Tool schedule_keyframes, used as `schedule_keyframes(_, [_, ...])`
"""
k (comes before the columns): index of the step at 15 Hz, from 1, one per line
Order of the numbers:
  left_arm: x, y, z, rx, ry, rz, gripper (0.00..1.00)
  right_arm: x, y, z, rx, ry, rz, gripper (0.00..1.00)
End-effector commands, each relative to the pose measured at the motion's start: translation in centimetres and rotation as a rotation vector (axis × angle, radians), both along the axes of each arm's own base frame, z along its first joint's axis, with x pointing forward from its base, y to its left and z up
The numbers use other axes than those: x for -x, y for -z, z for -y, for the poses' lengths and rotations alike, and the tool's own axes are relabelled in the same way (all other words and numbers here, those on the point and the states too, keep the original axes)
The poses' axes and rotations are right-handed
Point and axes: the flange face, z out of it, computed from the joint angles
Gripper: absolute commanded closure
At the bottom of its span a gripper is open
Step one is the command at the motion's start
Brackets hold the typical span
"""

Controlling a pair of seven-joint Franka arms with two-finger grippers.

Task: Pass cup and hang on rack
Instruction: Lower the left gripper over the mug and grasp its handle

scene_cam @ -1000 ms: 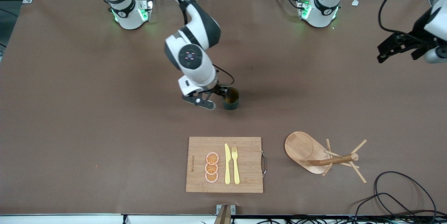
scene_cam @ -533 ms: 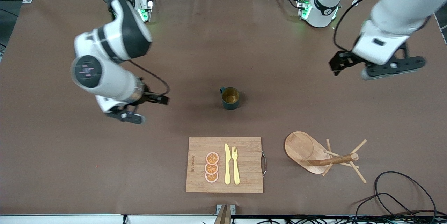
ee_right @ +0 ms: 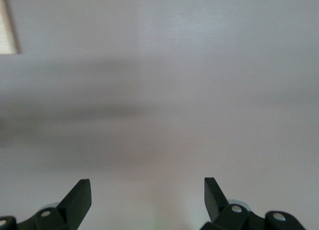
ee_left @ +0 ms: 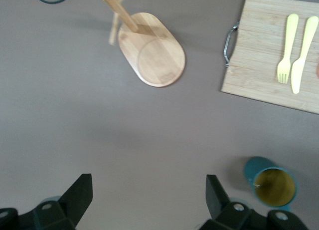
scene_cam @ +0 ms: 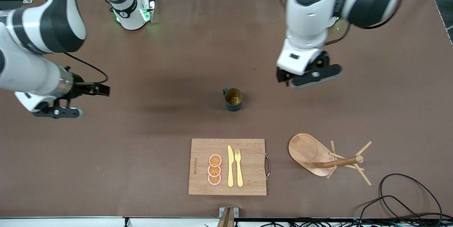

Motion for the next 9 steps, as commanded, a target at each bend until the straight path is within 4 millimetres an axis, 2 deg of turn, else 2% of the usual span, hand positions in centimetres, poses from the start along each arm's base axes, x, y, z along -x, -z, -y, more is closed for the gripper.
schedule_keyframes(1, [0.1,2.3,4.4,-0.020,-0.039,0.041,0.00,1.3,-1.4,3.7,0.008,-0.037,-0.006,0.00])
schedule_keyframes(3, [1.2,4.3,7.2,-0.041,-0.057,0.060,0.00,1.6,-2.0,6.0,0.003,-0.026,-0.006,0.00])
schedule_keyframes(5, [2.4,6.7,10.2,-0.041,-0.060,0.081,0.00,1.5,-3.5,8.2,-0.004,-0.025,0.011,0.00])
schedule_keyframes(7, [3.3,8.9,13.0,-0.039,-0.058,0.119,0.00,1.5,-3.7,11.1,-0.013,0.023,0.007,0.00])
schedule_keyframes(8, [3.9,10.1,14.6,-0.040,-0.072,0.138,0.00,1.6,-3.7,12.0,-0.018,0.040,0.007,0.00])
schedule_keyframes(9, [4.7,11.2,16.1,-0.038,-0.092,0.155,0.01,1.6,-3.7,12.1,-0.018,0.042,0.007,0.00])
